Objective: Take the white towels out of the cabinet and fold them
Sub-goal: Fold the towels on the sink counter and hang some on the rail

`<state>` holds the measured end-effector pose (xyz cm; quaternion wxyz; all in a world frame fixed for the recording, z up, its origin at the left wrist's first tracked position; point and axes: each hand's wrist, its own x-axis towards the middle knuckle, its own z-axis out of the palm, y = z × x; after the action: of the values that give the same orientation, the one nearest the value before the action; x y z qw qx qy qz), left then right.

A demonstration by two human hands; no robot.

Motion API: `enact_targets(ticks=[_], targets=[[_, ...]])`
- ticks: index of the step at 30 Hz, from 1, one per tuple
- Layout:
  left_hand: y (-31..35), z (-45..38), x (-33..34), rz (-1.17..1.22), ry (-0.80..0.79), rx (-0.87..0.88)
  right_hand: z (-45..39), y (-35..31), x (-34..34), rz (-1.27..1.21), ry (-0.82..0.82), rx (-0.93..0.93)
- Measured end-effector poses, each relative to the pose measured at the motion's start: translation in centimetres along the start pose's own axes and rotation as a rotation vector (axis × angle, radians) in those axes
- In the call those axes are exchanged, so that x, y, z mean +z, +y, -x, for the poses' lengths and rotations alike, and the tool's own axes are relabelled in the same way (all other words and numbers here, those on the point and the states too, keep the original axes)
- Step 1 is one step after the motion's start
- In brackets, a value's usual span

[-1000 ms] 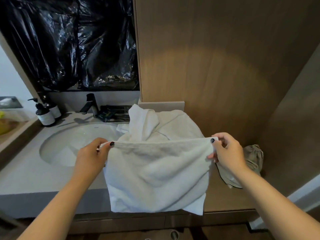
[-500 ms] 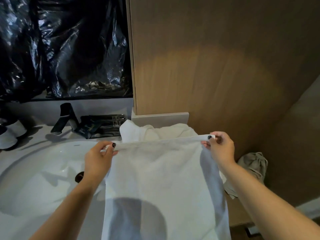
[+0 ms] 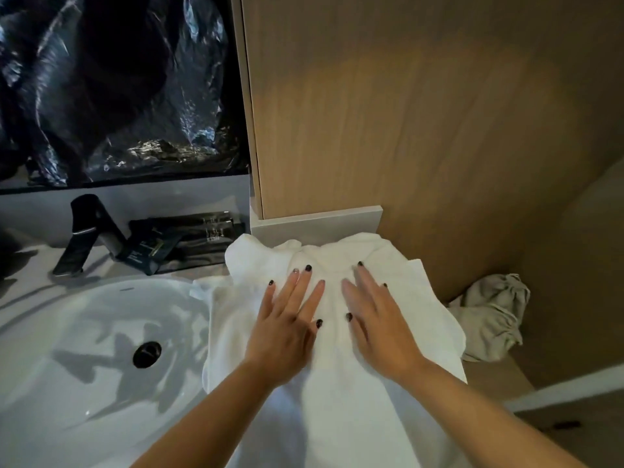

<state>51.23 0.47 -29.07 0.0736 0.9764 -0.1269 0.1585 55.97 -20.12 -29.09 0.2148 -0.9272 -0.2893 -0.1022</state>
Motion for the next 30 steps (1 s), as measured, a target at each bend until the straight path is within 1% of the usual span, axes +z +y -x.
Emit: enact_targets(ticks=[1,2,3,5,9,12,13,14,15,16,17,19,22,24,26,27,28,30], targets=[[-0.7,-0.2,0.5,0.020,-0.015,0.002,0.1,0.0,0.7,0.098,-0.077,-0.085],[-1.4,-0.3,1.0,0.039,-0.021,0.005,0.1,0.4,1.2,0.175,-0.135,-0.120],[-2.0,-0.4,1.4,0.051,-0.018,0.008,0.0,0.8,1.6,0.223,-0.172,-0.114],[-2.6,-0.7,1.9,0.067,-0.013,0.009,-0.3,1.8,1.9,0.272,-0.208,-0.042],[-1.9,-1.0,1.4,0.063,-0.008,-0.029,-0.9,3.1,1.6,0.283,-0.226,0.126],[0.5,0.2,1.5,0.065,0.042,-0.132,-0.1,1.4,1.7,0.276,-0.148,0.153],[1.5,1.1,1.8,0.072,0.050,-0.144,0.7,0.6,1.9,0.257,-0.122,0.106],[2.3,2.1,2.3,0.068,0.042,-0.134,1.8,-0.1,2.5,0.261,-0.117,0.017],[2.8,3.2,2.9,0.053,0.018,-0.111,3.0,-0.4,3.2,0.285,-0.135,-0.079],[2.9,4.2,3.4,0.024,-0.014,-0.088,4.1,-0.4,3.7,0.310,-0.173,-0.135],[2.5,4.9,3.9,-0.010,-0.047,-0.073,4.9,0.2,3.8,0.327,-0.208,-0.135],[1.6,5.4,4.1,-0.057,-0.097,-0.070,5.8,2.1,3.4,0.355,-0.209,-0.065],[1.5,5.1,3.8,-0.071,-0.126,-0.086,6.2,4.1,1.7,0.367,-0.223,0.021],[2.3,5.1,3.1,-0.066,-0.127,-0.116,6.5,3.9,1.1,0.348,-0.201,0.071],[3.5,5.5,2.3,-0.014,-0.111,-0.189,7.1,2.3,1.1,0.293,-0.163,0.119],[4.4,6.1,2.0,0.032,-0.103,-0.237,7.7,1.3,1.3,0.256,-0.161,0.109],[5.4,7.0,2.0,0.091,-0.100,-0.289,8.5,0.1,1.7,0.228,-0.180,0.059],[7.4,9.6,2.2,0.201,-0.124,-0.375,10.9,-2.5,3.0,0.221,-0.287,-0.103]])
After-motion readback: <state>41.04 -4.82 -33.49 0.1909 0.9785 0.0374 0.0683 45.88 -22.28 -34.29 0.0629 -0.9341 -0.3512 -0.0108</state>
